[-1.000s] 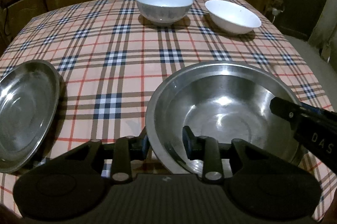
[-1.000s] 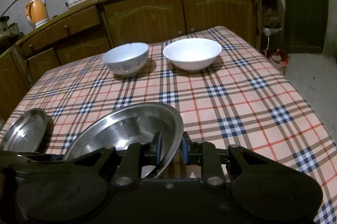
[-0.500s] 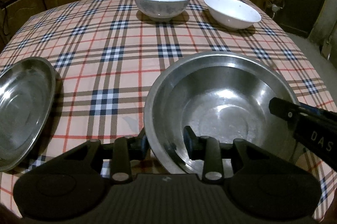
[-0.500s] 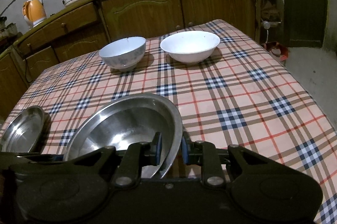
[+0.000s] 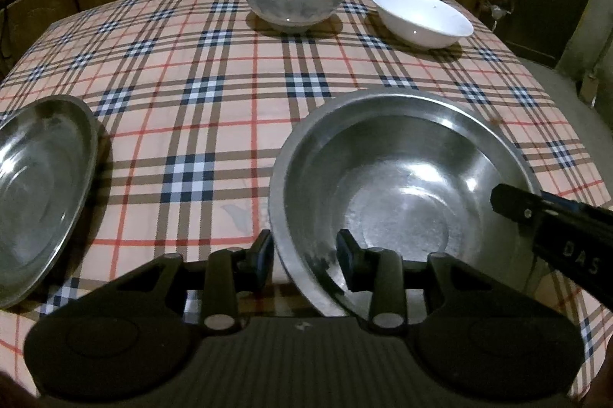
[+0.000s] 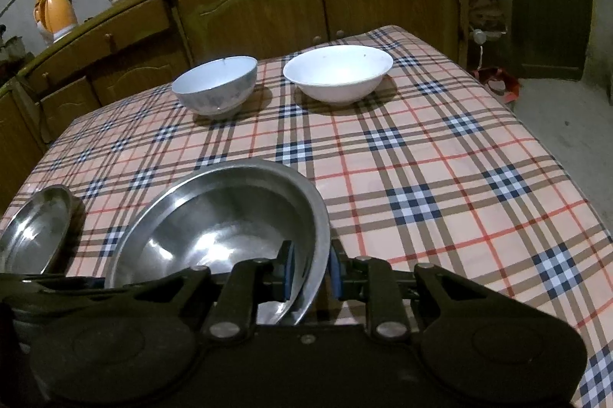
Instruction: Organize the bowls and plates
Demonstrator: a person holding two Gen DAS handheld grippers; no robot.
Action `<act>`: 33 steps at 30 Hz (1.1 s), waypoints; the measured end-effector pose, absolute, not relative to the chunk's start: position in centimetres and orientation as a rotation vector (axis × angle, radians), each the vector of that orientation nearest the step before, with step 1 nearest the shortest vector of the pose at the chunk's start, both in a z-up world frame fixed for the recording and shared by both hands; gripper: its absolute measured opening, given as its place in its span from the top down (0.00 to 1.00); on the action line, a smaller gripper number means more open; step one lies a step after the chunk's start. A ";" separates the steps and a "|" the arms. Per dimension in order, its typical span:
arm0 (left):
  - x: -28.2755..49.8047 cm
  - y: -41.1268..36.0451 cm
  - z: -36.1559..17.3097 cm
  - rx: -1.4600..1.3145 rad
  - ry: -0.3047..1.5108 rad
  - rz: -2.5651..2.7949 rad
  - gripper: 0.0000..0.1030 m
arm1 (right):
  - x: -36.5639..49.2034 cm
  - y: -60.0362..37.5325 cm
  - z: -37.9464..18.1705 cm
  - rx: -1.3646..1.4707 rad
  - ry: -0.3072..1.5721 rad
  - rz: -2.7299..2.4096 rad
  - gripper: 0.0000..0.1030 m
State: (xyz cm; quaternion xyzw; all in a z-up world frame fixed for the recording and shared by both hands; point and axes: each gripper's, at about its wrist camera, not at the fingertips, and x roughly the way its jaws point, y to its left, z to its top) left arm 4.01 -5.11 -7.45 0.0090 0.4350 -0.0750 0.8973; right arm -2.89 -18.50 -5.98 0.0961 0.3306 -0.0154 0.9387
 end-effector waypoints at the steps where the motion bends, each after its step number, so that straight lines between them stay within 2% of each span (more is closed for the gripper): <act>1: 4.0 -5.0 -7.4 0.016 0.902 -0.154 0.62 | -2.9 -18.5 -5.9 0.195 0.673 -0.035 0.74; 2: 4.0 -5.0 -7.4 0.014 0.902 -0.154 0.62 | -2.9 -18.5 -5.9 0.193 0.672 -0.040 0.74; 4: 3.9 -4.9 -7.2 0.016 0.895 -0.152 0.51 | -3.0 -18.7 -5.8 0.194 0.667 -0.049 0.73; 5: 3.8 -4.8 -7.1 0.018 0.887 -0.150 0.49 | -3.0 -18.8 -5.7 0.195 0.663 -0.050 0.73; 9: 3.7 -4.6 -6.6 0.022 0.871 -0.151 0.49 | -3.2 -19.2 -5.4 0.201 0.652 -0.063 0.72; 14: 3.7 -4.4 -5.8 0.020 0.852 -0.147 0.47 | -3.5 -19.8 -4.6 0.206 0.621 -0.088 0.64; 18: 3.6 -4.2 -4.8 0.021 0.820 -0.138 0.40 | -3.8 -20.2 -3.6 0.213 0.585 -0.096 0.51; 27: 4.0 -4.1 -3.2 0.019 0.785 -0.138 0.35 | -4.1 -20.1 -2.3 0.206 0.543 -0.093 0.34; 33: 4.4 -4.3 -2.6 0.019 0.778 -0.145 0.35 | -4.0 -20.0 -1.7 0.201 0.524 -0.089 0.33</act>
